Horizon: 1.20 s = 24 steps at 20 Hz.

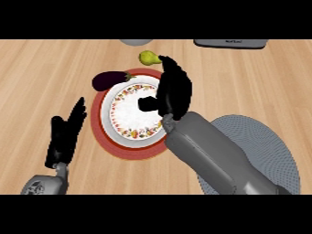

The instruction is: Pick the eggplant from the placemat and place it in the plate

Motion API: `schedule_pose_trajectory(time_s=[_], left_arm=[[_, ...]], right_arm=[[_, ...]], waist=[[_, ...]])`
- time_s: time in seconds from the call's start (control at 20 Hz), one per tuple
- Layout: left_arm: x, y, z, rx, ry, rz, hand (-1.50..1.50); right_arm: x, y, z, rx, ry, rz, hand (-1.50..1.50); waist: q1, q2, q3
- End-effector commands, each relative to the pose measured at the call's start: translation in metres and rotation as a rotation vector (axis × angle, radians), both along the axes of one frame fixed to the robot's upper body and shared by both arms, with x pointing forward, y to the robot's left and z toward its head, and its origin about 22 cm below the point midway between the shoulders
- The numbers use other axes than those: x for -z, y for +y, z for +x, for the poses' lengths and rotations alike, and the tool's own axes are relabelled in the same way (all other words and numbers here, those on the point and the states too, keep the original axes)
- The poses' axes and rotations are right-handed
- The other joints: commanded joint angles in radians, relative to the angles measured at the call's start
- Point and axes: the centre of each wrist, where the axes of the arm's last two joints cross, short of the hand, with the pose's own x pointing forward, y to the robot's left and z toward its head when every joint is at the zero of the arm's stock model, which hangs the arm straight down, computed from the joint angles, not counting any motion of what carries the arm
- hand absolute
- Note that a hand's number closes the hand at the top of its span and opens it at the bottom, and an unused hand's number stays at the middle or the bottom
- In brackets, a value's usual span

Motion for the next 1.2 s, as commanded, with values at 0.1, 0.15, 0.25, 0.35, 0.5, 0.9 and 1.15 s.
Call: schedule_pose_trajectory(time_s=[0.1,0.15,0.25,0.35,0.5,0.9,1.15], left_arm=[[0.0,0.016,-0.007,-0.023,0.015,0.015,0.0],[-0.017,0.008,0.013,-0.036,-0.014,0.0,0.0],[0.006,0.011,-0.014,-0.023,0.011,0.001,0.0],[-0.002,0.012,-0.012,-0.043,-0.012,-0.006,0.0],[0.0,0.014,-0.011,-0.036,-0.006,0.005,0.0],[0.006,0.017,-0.023,-0.034,0.013,-0.005,0.0],[-0.006,0.005,0.008,-0.032,0.003,0.001,0.0]], right_arm=[[-0.009,0.0,-0.014,0.14,-0.2,0.377,-1.5],[-0.007,0.003,-0.022,0.121,-0.235,0.422,-1.5],[0.02,-0.003,-0.034,0.145,-0.225,0.449,-1.5],[0.034,-0.006,-0.049,0.133,-0.237,0.481,-1.5],[0.042,0.007,-0.045,0.103,-0.264,0.475,-1.5],[0.055,0.022,-0.061,0.042,-0.301,0.489,-1.5],[0.081,0.018,-0.055,0.102,-0.239,0.422,-1.5]], waist=[[-0.023,-0.005,0.0],[-0.029,-0.003,0.0],[-0.027,-0.002,0.0],[-0.04,-0.003,0.0],[-0.026,0.003,-0.001],[-0.033,-0.001,-0.001],[-0.033,0.002,-0.001]])
